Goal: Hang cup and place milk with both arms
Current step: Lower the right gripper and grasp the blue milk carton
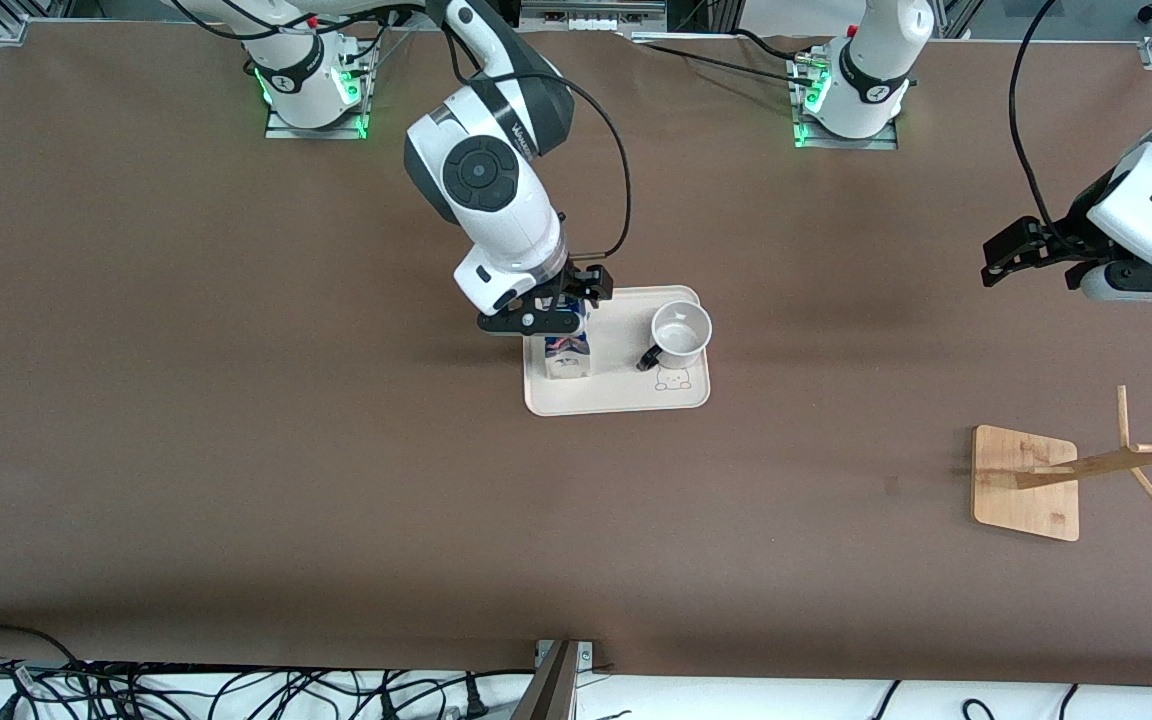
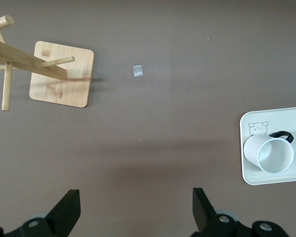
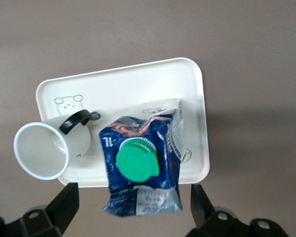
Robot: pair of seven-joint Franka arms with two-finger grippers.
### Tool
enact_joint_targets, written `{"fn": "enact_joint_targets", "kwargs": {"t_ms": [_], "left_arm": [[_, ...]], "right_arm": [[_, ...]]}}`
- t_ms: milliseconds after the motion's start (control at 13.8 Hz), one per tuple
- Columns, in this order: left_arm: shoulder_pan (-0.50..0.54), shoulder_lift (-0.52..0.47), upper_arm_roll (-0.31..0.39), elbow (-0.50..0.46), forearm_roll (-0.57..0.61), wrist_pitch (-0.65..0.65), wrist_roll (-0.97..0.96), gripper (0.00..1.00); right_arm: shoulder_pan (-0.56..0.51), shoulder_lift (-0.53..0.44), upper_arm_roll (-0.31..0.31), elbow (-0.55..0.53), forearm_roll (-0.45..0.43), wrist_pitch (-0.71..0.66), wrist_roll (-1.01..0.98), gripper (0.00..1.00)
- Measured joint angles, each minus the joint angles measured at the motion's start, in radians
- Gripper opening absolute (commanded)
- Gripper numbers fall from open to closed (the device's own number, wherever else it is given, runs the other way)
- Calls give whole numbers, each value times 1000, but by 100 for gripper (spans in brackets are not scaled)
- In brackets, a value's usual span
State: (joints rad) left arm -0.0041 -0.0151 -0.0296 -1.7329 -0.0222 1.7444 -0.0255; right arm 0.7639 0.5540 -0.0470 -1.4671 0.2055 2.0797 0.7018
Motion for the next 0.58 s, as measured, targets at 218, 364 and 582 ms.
{"fn": "enact_joint_targets", "kwargs": {"t_ms": [218,364,582], "left_arm": [[0,0,0,1,0,0,0,100],[0,0,0,1,0,0,0,100],[0,0,0,1,0,0,0,100]], "right_arm": [[0,16,-1,0,-28,5,0,100],[0,16,-2,0,-28,16,0,100],[2,20,-2,0,-28,31,1,100]]}}
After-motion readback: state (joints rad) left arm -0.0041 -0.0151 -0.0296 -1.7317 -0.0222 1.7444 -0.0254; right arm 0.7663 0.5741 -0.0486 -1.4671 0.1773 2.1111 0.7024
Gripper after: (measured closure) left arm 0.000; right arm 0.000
